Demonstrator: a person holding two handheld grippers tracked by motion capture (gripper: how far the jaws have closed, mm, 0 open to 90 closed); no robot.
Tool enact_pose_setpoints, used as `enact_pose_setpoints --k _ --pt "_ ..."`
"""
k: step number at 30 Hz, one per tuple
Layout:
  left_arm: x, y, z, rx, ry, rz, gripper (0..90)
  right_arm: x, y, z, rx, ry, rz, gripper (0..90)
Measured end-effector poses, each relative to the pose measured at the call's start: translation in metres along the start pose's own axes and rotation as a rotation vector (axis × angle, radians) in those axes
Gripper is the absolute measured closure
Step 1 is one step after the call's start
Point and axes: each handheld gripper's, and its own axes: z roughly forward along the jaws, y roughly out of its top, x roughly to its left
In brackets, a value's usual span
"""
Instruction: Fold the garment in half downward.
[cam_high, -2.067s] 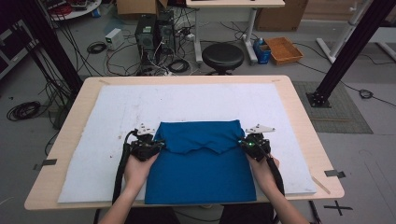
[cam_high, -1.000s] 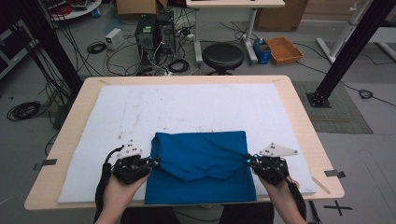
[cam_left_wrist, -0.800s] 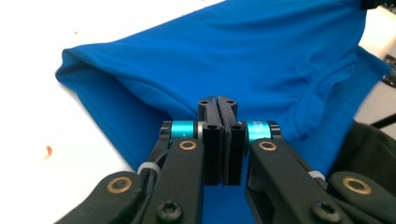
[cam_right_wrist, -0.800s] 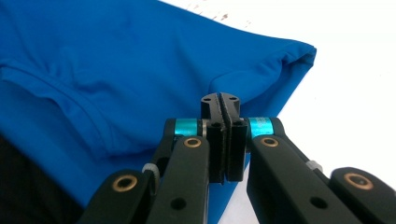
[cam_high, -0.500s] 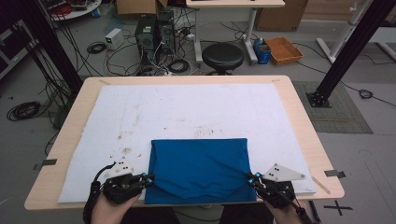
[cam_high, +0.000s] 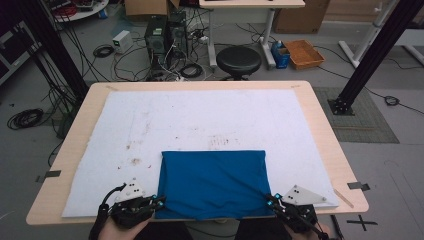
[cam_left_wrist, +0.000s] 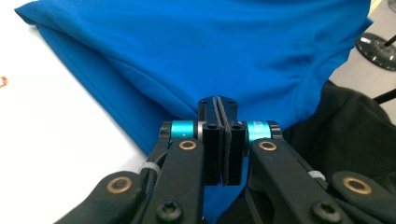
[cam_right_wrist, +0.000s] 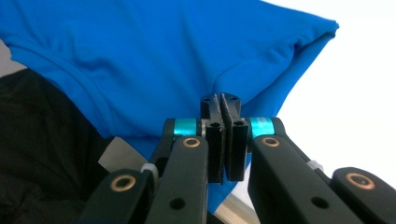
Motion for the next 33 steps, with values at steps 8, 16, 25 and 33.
enact_pose_setpoints --k 8,16,25,33 --pt "0.003 0.001 -0.002 -0.011 0.025 0.014 69.0 0.000 -0.001 -0.003 -0.016 -0.040 -0.033 72.5" --pt "0.021 0.022 0.001 -0.068 0.138 0.055 44.6 -0.024 0.024 0.001 -0.096 -0.102 0.014 57.0" --pt "0.062 0.052 0.028 -0.127 0.188 0.009 44.3 -0.062 0.064 0.034 -0.149 -0.114 0.156 51.6" --pt "0.095 0.066 0.056 -0.098 0.180 -0.100 44.6 -0.087 0.076 0.071 -0.089 -0.167 0.186 51.8"
